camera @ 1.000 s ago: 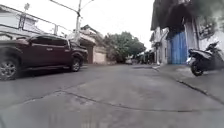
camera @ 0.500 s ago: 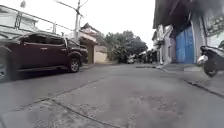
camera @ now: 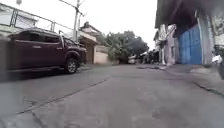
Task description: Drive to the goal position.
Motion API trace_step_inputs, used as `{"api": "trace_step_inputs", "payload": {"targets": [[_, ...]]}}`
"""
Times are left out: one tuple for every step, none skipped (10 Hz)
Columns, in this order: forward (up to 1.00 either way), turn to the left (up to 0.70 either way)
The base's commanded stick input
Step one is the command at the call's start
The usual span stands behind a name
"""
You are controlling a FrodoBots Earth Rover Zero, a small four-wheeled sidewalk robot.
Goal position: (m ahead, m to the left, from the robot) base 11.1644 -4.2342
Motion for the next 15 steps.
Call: {"api": "trace_step_inputs", "payload": {"targets": [[1.0, -0.34], [1.0, -0.09], [1.0, 0.12], [1.0, 0.1], [1.0, 0.02], [1.0, 0.0], [1.0, 0.0], [1.0, 0.0], [1.0, 0.0], [1.0, 0.0], [1.0, 0.0], [1.0, 0.0], [1.0, 0.04], [1.0, 0.17], [1.0, 0.15]]}}
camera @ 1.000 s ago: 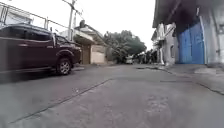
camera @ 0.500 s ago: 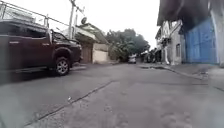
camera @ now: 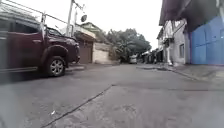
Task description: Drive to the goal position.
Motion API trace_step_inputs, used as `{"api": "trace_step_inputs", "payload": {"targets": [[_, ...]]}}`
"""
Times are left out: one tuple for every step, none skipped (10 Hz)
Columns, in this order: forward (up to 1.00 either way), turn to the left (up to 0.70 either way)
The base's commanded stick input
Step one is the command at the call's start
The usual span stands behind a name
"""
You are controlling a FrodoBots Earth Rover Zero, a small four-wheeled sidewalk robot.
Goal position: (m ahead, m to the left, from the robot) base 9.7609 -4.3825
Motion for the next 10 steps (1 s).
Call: {"api": "trace_step_inputs", "payload": {"targets": [[1.0, 0.02], [1.0, 0.0], [1.0, 0.0], [1.0, 0.0], [1.0, 0.0], [1.0, 0.06], [1.0, -0.12], [1.0, -0.32], [1.0, -0.27], [1.0, -0.01]]}}
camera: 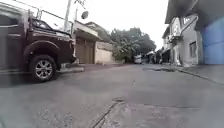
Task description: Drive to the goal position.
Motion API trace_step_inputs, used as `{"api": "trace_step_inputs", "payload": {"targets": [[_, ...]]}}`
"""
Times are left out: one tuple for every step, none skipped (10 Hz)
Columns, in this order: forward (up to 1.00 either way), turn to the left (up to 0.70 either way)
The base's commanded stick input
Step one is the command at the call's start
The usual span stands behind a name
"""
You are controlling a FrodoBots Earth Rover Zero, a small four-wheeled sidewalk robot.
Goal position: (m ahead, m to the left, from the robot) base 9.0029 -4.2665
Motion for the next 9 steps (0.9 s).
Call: {"api": "trace_step_inputs", "payload": {"targets": [[1.0, 0.1], [1.0, 0.14], [1.0, 0.14], [1.0, 0.1], [1.0, 0.16], [1.0, 0.13], [1.0, 0.12], [1.0, 0.12], [1.0, 0.08]]}}
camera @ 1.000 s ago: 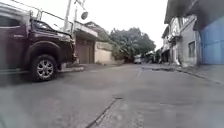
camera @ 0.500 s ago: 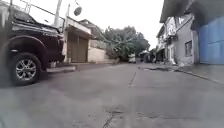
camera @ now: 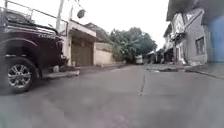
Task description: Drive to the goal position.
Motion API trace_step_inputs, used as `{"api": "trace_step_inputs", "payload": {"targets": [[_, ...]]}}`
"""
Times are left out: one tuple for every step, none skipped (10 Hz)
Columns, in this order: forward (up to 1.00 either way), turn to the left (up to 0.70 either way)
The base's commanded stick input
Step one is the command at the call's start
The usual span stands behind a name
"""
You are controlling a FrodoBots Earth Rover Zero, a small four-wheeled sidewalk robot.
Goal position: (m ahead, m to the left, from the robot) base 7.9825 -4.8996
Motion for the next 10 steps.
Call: {"api": "trace_step_inputs", "payload": {"targets": [[1.0, 0.06], [1.0, 0.11], [1.0, 0.14], [1.0, 0.12], [1.0, -0.02], [1.0, -0.26], [1.0, -0.4], [1.0, -0.4], [1.0, -0.4], [1.0, -0.4]]}}
